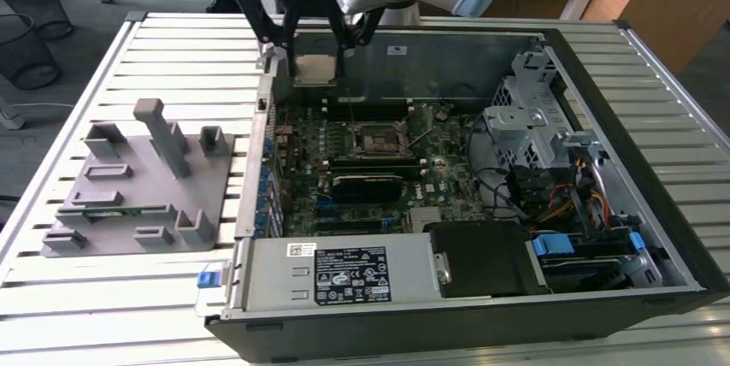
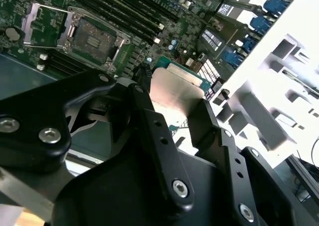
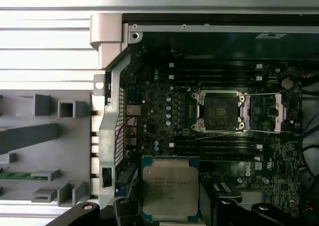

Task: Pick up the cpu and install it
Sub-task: 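Pick up the cpu and move it towards the insertion slot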

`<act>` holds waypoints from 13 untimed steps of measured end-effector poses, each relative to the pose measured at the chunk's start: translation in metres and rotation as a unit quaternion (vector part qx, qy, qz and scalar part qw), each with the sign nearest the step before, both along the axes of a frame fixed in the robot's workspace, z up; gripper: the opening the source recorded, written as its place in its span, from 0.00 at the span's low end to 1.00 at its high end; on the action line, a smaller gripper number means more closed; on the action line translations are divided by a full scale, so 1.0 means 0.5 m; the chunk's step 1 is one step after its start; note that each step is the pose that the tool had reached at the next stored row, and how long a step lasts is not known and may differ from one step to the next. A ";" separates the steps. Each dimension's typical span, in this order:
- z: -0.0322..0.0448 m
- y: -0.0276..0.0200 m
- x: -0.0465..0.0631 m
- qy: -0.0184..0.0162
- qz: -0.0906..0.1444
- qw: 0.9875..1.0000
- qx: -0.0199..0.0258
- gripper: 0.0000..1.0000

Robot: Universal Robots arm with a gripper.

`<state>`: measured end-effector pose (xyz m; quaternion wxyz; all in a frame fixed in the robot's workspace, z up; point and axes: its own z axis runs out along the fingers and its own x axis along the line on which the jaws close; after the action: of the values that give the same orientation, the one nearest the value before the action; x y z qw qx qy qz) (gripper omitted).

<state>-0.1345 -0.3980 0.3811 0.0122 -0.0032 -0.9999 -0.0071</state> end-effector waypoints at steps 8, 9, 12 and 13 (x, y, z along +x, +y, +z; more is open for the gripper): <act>-0.001 0.0234 0.028 0.000 0.000 1.000 0.000 0.54; -0.001 0.0267 0.031 0.000 0.000 1.000 0.000 0.54; -0.002 0.0362 0.042 0.000 0.000 1.000 0.000 0.54; -0.002 0.0386 0.046 0.000 0.000 1.000 0.000 0.54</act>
<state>-0.1114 -0.3787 0.3802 0.0121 -0.0033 -0.9999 -0.0071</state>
